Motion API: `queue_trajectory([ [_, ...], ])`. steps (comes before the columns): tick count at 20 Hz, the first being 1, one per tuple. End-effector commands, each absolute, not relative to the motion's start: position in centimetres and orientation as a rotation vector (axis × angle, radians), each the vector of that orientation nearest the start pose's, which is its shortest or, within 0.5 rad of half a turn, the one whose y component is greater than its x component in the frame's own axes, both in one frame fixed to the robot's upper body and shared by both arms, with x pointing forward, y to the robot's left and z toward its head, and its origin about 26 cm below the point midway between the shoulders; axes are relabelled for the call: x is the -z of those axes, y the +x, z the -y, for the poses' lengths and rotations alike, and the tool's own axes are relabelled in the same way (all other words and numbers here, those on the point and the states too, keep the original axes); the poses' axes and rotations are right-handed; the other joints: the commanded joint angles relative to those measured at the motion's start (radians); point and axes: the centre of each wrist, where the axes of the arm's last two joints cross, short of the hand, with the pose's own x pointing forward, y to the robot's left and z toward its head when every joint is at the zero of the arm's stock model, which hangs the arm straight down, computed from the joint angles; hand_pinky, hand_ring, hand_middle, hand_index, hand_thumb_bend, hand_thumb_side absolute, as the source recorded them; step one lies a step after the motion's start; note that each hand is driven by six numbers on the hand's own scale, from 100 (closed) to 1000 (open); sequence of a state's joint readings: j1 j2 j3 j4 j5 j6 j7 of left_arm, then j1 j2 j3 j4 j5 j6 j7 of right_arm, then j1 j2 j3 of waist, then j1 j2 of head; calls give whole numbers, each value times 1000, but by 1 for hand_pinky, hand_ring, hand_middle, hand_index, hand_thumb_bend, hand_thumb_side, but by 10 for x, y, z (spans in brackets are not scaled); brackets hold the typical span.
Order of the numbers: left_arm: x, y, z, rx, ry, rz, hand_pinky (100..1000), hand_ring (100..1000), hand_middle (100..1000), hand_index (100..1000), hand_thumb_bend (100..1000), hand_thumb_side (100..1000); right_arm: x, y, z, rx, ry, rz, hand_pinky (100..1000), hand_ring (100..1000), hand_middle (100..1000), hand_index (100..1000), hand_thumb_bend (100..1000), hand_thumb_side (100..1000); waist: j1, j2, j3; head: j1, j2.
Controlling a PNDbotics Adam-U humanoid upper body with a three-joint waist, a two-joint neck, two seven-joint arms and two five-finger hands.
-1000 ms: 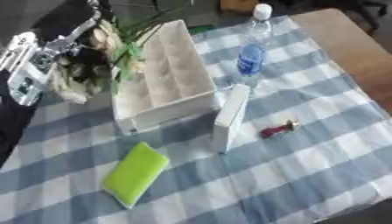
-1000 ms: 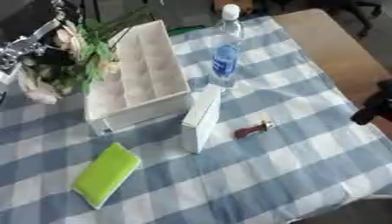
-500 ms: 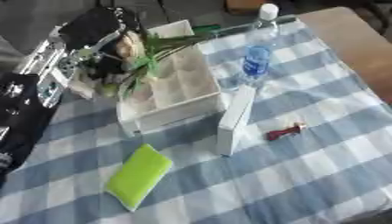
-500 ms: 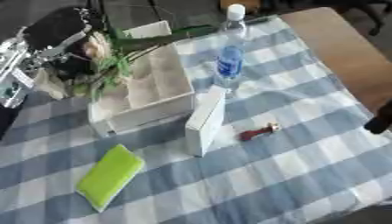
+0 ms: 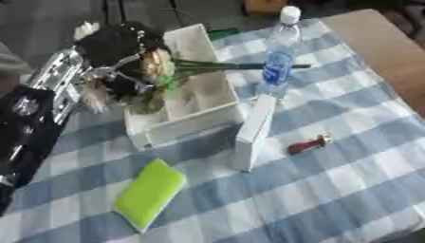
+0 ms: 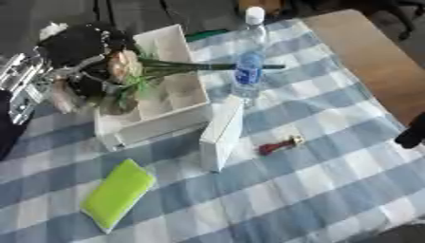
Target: Pick up objects on the table and place them in the box.
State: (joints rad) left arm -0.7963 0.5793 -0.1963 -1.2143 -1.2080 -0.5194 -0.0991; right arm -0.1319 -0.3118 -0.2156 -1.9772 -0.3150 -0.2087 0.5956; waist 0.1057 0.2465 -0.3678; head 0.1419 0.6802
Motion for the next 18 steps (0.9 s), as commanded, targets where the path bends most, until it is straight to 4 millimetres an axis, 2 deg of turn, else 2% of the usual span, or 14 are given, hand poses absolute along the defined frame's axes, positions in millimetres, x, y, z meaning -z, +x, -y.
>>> queue_trajectory([
  [1, -226, 434, -318, -2409, -1613, -1873, 912, 858, 817, 898, 503, 621, -174, 275, 331, -709, 217, 2290, 581, 525, 597, 805, 100, 719, -8, -15, 7, -8, -11],
  [2, -226, 432, -321, -2413, -1615, -1875, 912, 858, 817, 898, 503, 621, -174, 275, 332, -707, 215, 2291, 581, 525, 597, 805, 100, 719, -9, -15, 8, -10, -12],
  [3, -226, 430, -326, -2409, -1623, -1896, 912, 871, 848, 927, 552, 805, -174, 274, 332, -704, 211, 2291, 581, 525, 597, 805, 100, 719, -11, -14, 13, -13, -13],
  [5, -223, 425, -335, -2383, -1631, -1976, 904, 882, 879, 951, 569, 930, -173, 274, 333, -698, 205, 2292, 582, 525, 597, 806, 100, 718, -14, -13, 19, -19, -16],
  [6, -222, 423, -338, -2368, -1631, -2017, 904, 882, 879, 951, 569, 930, -173, 274, 333, -697, 203, 2293, 582, 525, 597, 806, 100, 710, -15, -13, 21, -21, -17],
  [7, -221, 419, -343, -2339, -1634, -2077, 892, 884, 894, 955, 529, 1000, -173, 273, 334, -694, 198, 2293, 582, 525, 597, 806, 100, 717, -18, -12, 26, -26, -18],
  [10, -220, 406, -352, -2263, -1631, -2225, 887, 882, 896, 954, 501, 1000, -172, 272, 336, -684, 185, 2295, 582, 525, 597, 806, 100, 716, -24, -10, 36, -36, -18],
  [11, -220, 401, -357, -2233, -1657, -2271, 880, 879, 898, 953, 462, 1000, -171, 272, 336, -681, 181, 2295, 583, 525, 597, 806, 100, 714, -27, -9, 42, -42, -17],
  [18, -227, 359, -364, -1949, -1619, -2602, 842, 847, 868, 927, 448, 977, -169, 270, 339, -669, 156, 2300, 583, 525, 598, 806, 100, 710, -43, -5, 71, -72, -10],
])
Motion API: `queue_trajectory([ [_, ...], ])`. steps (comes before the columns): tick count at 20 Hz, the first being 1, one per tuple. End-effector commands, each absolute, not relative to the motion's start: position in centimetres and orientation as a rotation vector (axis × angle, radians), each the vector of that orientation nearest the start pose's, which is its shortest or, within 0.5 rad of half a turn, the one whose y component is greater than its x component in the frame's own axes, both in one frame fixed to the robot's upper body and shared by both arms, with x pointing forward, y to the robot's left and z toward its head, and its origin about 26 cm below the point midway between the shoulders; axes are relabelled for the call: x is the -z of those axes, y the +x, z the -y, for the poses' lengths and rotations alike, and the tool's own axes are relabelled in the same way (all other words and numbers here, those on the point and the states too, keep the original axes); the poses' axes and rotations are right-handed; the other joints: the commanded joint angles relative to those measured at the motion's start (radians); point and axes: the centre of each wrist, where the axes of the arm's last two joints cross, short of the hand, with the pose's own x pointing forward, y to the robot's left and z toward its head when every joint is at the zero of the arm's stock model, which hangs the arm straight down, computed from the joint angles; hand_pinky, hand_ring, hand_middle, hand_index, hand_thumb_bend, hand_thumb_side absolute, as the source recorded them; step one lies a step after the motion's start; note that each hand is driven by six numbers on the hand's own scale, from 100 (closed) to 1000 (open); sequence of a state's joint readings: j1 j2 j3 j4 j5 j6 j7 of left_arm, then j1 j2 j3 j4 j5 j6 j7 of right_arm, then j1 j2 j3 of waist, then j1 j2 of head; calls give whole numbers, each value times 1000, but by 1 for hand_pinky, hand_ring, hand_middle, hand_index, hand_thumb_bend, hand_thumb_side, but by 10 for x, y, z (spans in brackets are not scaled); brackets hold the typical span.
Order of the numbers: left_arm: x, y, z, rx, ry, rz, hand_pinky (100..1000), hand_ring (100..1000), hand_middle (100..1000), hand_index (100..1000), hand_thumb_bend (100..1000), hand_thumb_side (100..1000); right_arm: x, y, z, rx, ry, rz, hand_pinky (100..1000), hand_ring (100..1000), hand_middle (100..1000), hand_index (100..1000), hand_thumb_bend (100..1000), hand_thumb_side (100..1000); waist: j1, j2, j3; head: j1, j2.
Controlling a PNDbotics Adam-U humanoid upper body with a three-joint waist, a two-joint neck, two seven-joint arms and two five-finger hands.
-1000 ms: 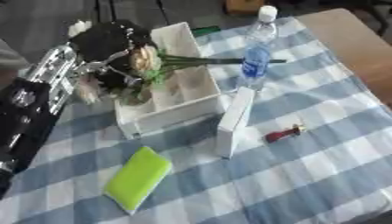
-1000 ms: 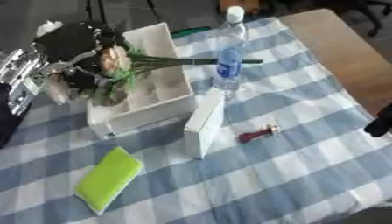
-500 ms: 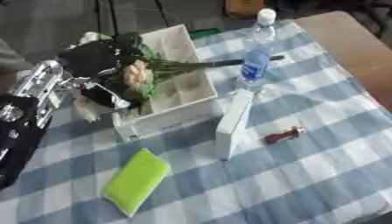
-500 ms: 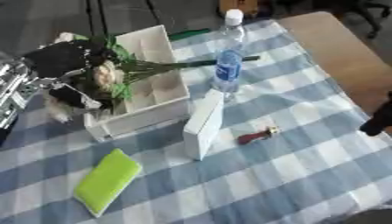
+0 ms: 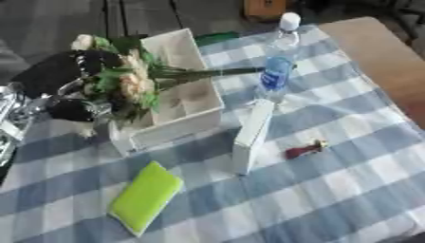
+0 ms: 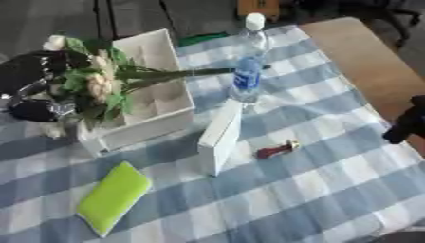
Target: Pick up objects on the table and place them in the box.
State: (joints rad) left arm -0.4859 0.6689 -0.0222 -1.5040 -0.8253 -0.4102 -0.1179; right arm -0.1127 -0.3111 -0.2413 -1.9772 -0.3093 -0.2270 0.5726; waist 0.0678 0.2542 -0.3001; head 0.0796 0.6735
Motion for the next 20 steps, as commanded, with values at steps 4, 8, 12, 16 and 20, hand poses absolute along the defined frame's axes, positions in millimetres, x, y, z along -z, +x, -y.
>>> queue_trajectory([
  [4, -226, 326, -367, 1119, 1111, 2093, 769, 789, 818, 884, 433, 860, -168, 269, 341, -663, 141, 2302, 584, 524, 598, 806, 100, 709, -13, -10, 22, -24, 3],
  [8, -218, 291, -357, 844, 835, 2318, 699, 759, 793, 862, 398, 839, -167, 268, 342, -661, 127, 2299, 584, 524, 598, 807, 100, 709, -14, -9, 38, -29, 13],
  [12, -196, 272, -348, 642, 468, 2446, 634, 719, 769, 835, 413, 831, -168, 268, 342, -663, 123, 2303, 584, 524, 598, 807, 100, 704, -20, -11, 55, -32, 23],
  [16, -181, 268, -346, 533, 217, 2476, 613, 698, 752, 831, 439, 801, -166, 267, 343, -664, 121, 2297, 584, 524, 598, 808, 100, 705, -23, -15, 64, -26, 36],
  [20, -175, 268, -343, 483, 56, 2504, 606, 689, 745, 828, 472, 757, -166, 267, 344, -661, 116, 2290, 584, 524, 598, 808, 100, 706, -21, -22, 73, -27, 40],
])
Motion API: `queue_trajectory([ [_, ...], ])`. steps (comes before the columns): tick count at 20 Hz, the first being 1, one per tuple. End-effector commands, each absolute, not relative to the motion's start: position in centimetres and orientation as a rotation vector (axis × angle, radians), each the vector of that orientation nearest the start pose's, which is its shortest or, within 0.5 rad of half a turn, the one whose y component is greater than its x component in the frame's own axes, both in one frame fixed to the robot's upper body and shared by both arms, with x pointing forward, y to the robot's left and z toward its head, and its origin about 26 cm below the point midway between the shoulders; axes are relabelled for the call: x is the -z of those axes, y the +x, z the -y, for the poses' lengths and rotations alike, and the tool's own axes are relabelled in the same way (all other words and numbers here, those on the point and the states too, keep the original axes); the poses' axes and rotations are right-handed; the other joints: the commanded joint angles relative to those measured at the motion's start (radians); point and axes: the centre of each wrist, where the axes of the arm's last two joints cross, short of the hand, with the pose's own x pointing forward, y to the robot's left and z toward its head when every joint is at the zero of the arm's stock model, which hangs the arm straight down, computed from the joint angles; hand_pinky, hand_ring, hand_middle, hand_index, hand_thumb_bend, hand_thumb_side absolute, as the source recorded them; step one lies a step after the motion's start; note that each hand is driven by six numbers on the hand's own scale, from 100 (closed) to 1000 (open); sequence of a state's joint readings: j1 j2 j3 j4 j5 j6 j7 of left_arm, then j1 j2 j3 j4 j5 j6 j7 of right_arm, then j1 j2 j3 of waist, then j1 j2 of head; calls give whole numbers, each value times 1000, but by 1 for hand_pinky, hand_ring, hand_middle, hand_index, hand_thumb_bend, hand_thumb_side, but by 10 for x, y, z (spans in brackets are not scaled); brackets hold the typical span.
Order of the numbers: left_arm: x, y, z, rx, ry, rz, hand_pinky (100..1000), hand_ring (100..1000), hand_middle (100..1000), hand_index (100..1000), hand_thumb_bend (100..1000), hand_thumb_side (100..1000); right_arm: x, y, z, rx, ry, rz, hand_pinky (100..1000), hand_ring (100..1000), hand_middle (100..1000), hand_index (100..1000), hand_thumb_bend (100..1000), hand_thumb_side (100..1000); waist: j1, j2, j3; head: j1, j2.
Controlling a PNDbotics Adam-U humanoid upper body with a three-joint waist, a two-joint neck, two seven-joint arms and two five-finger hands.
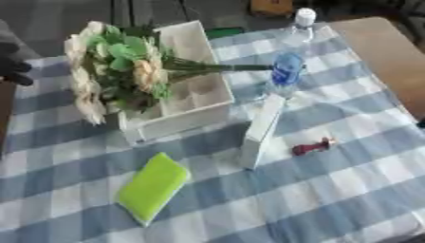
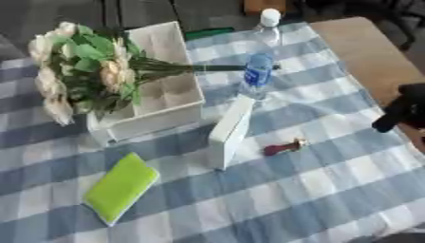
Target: Pick up objects on the table and place them in the box.
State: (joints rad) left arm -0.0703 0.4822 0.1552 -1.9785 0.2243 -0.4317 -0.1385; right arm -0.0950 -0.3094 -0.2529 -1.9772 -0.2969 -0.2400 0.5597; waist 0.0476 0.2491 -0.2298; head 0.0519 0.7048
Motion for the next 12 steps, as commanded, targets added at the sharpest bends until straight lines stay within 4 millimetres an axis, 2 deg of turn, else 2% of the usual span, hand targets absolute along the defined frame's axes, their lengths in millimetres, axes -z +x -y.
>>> queue_trajectory([
  [1, -173, 268, -341, 476, 17, 2510, 602, 681, 740, 824, 474, 753, -166, 266, 344, -661, 115, 2289, 585, 524, 599, 808, 100, 705, -1, -18, 5, 1, 10],
  [5, -168, 267, -337, 486, -75, 2512, 599, 677, 737, 824, 474, 755, -165, 266, 344, -667, 119, 2276, 585, 524, 599, 809, 100, 710, 3, -27, 14, -2, 14],
  [12, -164, 267, -334, 483, -119, 2484, 589, 659, 722, 820, 463, 772, -165, 266, 344, -671, 121, 2273, 585, 523, 599, 809, 100, 709, 5, -31, 16, -8, 13],
])
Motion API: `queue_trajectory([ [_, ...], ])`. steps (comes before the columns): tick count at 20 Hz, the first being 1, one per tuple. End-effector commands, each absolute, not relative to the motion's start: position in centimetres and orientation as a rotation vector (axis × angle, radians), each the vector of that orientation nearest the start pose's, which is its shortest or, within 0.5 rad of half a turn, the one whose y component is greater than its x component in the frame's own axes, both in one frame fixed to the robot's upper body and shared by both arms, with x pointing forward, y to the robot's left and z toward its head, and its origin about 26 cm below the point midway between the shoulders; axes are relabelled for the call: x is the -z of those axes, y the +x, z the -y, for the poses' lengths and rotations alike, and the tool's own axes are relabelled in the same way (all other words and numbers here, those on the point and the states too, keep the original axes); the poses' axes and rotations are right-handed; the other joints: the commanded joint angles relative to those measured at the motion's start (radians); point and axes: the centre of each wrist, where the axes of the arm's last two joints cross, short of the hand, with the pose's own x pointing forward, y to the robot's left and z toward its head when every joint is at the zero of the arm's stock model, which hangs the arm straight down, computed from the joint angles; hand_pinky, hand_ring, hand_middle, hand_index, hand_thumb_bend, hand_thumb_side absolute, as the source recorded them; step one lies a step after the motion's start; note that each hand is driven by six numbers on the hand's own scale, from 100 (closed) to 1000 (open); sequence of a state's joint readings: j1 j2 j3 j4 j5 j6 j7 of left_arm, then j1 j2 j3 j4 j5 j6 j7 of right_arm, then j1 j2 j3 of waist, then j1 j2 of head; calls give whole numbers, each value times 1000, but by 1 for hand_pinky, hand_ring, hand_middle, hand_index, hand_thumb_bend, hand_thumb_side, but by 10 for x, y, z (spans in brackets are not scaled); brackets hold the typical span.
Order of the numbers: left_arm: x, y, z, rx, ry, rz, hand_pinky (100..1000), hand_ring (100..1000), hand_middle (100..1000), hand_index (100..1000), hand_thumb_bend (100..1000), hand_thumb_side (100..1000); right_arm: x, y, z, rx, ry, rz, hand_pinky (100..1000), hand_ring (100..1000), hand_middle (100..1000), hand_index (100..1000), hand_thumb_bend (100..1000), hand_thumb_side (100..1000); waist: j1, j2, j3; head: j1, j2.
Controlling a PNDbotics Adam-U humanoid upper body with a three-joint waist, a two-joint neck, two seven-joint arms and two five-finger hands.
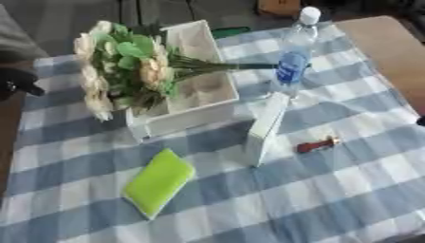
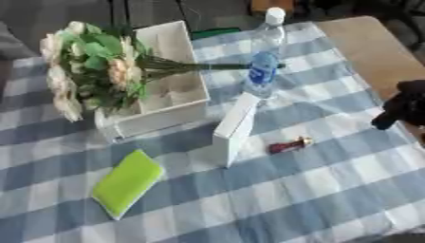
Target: Pick up objects on the table and place them in the box.
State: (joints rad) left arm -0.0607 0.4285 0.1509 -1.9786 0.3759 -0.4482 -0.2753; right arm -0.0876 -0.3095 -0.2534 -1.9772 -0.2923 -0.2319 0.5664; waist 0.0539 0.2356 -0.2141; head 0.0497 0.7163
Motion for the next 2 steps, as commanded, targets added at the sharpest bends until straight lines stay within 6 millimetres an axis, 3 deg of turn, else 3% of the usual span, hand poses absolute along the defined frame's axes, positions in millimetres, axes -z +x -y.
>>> queue_trajectory([
  [1, -164, 267, -333, 484, -124, 2482, 589, 658, 721, 820, 464, 770, -165, 266, 344, -669, 121, 2272, 585, 523, 599, 809, 100, 709, -2, -18, 0, -7, 1],
  [2, -164, 268, -333, 486, -127, 2482, 589, 657, 720, 819, 463, 770, -165, 266, 344, -670, 121, 2271, 585, 523, 599, 809, 100, 708, -2, -18, 1, -6, -1],
])
